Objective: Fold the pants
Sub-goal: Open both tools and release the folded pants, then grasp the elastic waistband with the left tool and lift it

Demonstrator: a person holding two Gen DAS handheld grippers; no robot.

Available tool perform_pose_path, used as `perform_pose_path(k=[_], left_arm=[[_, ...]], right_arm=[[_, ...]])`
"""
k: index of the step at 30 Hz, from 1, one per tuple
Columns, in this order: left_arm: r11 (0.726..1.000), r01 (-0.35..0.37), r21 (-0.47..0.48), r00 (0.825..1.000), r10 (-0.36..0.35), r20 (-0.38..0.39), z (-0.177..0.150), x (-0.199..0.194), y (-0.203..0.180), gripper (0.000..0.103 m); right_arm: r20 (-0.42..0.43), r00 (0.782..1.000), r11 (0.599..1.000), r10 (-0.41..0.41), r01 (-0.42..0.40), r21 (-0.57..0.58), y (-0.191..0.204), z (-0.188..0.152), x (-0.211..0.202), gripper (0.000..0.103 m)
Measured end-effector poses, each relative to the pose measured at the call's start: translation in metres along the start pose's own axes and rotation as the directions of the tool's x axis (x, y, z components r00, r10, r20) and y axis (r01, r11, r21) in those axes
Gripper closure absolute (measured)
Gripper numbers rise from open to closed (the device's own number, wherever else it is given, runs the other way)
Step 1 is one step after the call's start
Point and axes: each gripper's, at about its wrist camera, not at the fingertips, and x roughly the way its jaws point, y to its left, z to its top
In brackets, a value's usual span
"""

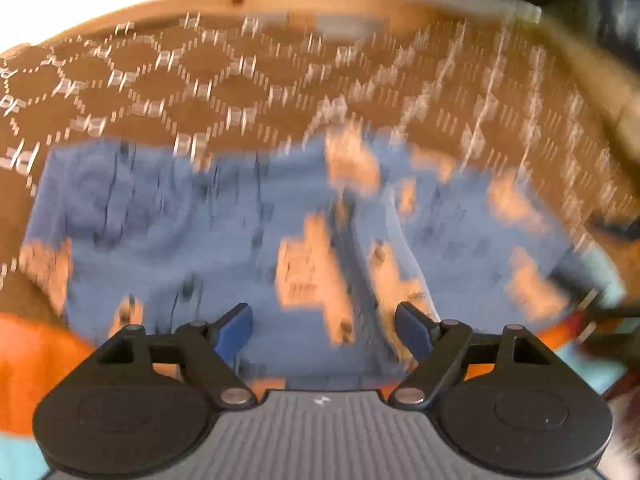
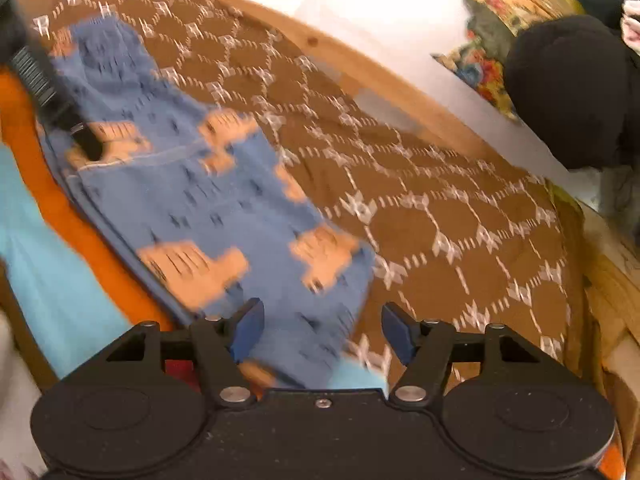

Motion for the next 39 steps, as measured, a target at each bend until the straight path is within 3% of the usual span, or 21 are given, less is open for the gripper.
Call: perform_pose_path(k=[2, 4, 6, 9, 12, 14, 16, 18, 20, 22, 27, 29, 30, 34, 36, 39], left_arm=[[1.0, 0.0, -0.015, 0.999, 0.001, 0.033, -0.006, -0.003, 0.001, 0.019], [0.999, 0.008, -0.043, 0.999, -0.006, 0.032, -0.006, -0.008, 0.006, 0.019], [0.998, -0.006, -0.07, 1.0, 0.008, 0.027, -0.005, -0.016, 0.014, 0.02], [0.995, -0.049, -0.09, 0.994, 0.057, 0.091, -0.007, -0.04, 0.031, 0.02], [0.977, -0.145, -0.156, 0.971, 0.171, 0.167, -0.009, -0.064, 0.055, 0.023], [0.96, -0.184, -0.213, 0.953, 0.227, 0.202, -0.009, -0.073, 0.077, 0.035], [0.937, -0.22, -0.271, 0.947, 0.272, 0.171, -0.003, -0.07, 0.1, 0.05], [0.913, -0.24, -0.331, 0.941, 0.302, 0.15, 0.001, -0.067, 0.121, 0.049], [0.907, -0.237, -0.349, 0.945, 0.299, 0.135, 0.005, -0.06, 0.131, 0.052], [0.916, -0.23, -0.33, 0.949, 0.286, 0.132, 0.009, -0.053, 0.13, 0.084], [0.94, -0.307, -0.149, 0.925, 0.332, 0.184, 0.014, -0.042, 0.091, 0.084], [0.931, -0.341, -0.133, 0.917, 0.36, 0.17, 0.016, -0.037, 0.083, 0.075], [0.925, -0.351, -0.146, 0.915, 0.372, 0.157, 0.016, -0.035, 0.082, 0.068], [0.893, -0.324, -0.313, 0.928, 0.365, 0.079, 0.012, -0.028, 0.103, 0.067], [0.878, -0.262, -0.401, 0.94, 0.326, 0.097, 0.007, -0.032, 0.117, 0.065], [0.86, -0.192, -0.473, 0.953, 0.279, 0.122, 0.005, -0.033, 0.125, 0.051]], right_arm=[[-0.014, 0.999, 0.999, -0.04, 0.041, 0.034, -0.009, -0.004, -0.001, 0.022], [-0.03, 0.996, 0.994, -0.087, 0.089, 0.06, -0.017, -0.004, -0.002, 0.021], [-0.015, 0.997, 0.991, -0.081, 0.082, 0.103, -0.023, -0.002, -0.007, 0.023], [0.062, 0.998, 0.99, 0.011, -0.019, 0.139, -0.023, 0.017, -0.008, 0.023], [0.133, 0.982, 0.977, 0.137, -0.156, 0.144, -0.013, 0.045, 0.002, 0.023], [0.155, 0.96, 0.954, 0.234, -0.258, 0.152, -0.002, 0.066, 0.014, 0.023], [0.155, 0.939, 0.931, 0.307, -0.33, 0.156, 0.014, 0.085, 0.027, 0.023], [0.149, 0.929, 0.924, 0.34, -0.359, 0.131, 0.032, 0.097, 0.036, 0.023], [0.119, 0.928, 0.926, 0.354, -0.365, 0.096, 0.049, 0.1, 0.043, 0.023], [0.083, 0.931, 0.929, 0.356, -0.362, 0.078, 0.06, 0.095, 0.049, 0.024], [0.079, 0.932, 0.923, 0.353, -0.361, 0.132, 0.058, 0.083, 0.054, 0.02], [0.073, 0.934, 0.925, 0.349, -0.356, 0.134, 0.058, 0.083, 0.056, 0.019], [0.072, 0.936, 0.927, 0.345, -0.352, 0.131, 0.06, 0.083, 0.055, 0.019], [0.074, 0.941, 0.934, 0.331, -0.337, 0.113, 0.065, 0.083, 0.055, 0.019], [0.075, 0.941, 0.935, 0.33, -0.337, 0.113, 0.065, 0.082, 0.055, 0.019], [0.077, 0.941, 0.935, 0.328, -0.336, 0.113, 0.065, 0.081, 0.055, 0.019]])
